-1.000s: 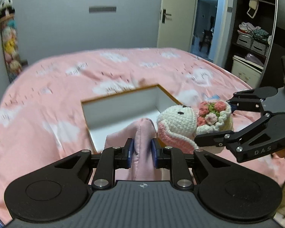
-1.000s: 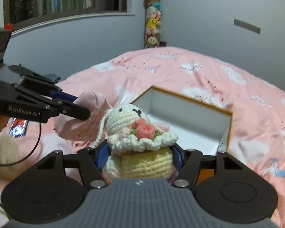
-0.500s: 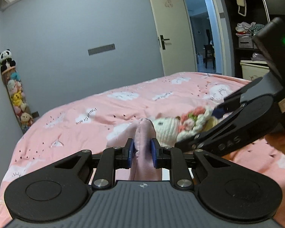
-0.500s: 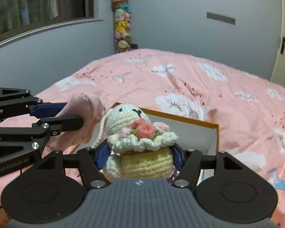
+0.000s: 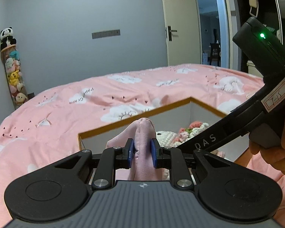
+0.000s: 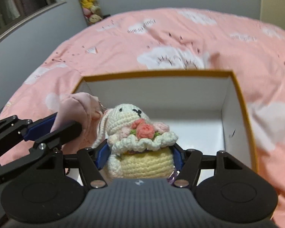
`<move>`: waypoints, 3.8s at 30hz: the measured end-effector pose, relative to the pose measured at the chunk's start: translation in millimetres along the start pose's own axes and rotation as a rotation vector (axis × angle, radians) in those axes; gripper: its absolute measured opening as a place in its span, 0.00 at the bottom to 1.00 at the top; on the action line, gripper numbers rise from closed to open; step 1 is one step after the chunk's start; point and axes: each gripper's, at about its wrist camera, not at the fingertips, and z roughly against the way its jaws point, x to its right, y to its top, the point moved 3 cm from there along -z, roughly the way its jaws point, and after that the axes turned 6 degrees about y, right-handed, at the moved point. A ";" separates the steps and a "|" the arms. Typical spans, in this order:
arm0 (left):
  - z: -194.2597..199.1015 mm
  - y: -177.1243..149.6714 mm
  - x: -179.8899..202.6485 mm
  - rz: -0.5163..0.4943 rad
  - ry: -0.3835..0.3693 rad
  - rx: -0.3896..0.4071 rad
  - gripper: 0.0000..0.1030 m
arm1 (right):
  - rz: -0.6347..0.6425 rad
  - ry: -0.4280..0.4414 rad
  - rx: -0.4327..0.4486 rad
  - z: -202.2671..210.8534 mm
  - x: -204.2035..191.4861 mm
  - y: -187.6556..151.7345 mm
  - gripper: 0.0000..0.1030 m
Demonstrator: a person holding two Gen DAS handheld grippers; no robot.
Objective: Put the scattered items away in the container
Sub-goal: 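Carry the bunny and pink pouch over the orange box with both tools, then lower the bunny and pouch into the box and open both tools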
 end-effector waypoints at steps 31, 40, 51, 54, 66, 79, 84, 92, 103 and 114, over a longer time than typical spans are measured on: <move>-28.5 -29.1 -21.2 0.086 -0.064 -0.338 0.32 | -0.006 0.071 -0.193 -46.9 -1.2 -21.7 0.69; -26.7 -27.4 -16.6 0.051 -0.054 -0.358 0.26 | 0.024 0.138 -0.207 -35.0 -3.7 -18.7 0.53; -34.7 -33.7 -28.5 0.043 -0.088 -0.410 0.25 | 0.036 0.104 -0.200 -36.9 -0.8 -13.8 0.62; -38.1 -36.7 -33.9 0.062 -0.125 -0.429 0.24 | 0.011 0.120 -0.226 -41.7 4.9 -12.9 0.63; -32.2 -32.3 -34.6 -0.001 -0.118 -0.508 0.23 | -0.166 0.126 -0.210 -55.2 19.7 -15.1 0.53; -27.3 -29.7 -35.0 -0.014 -0.104 -0.540 0.22 | -0.505 0.160 -0.165 -66.4 15.3 -22.0 0.53; -11.5 -20.5 -36.8 -0.018 -0.118 -0.499 0.30 | -0.440 0.159 -0.192 -65.4 4.3 -23.5 0.52; -26.5 -10.1 -40.5 0.090 -0.096 -0.477 0.29 | -0.371 0.170 -0.225 -65.2 -8.0 -28.2 0.51; -22.2 -29.3 -37.5 0.042 -0.076 -0.547 0.24 | -0.354 0.215 -0.219 -53.3 4.2 -19.3 0.55; -13.2 -25.2 -54.4 0.107 -0.093 -0.537 0.15 | -0.440 0.291 -0.228 -65.1 5.3 -18.8 0.46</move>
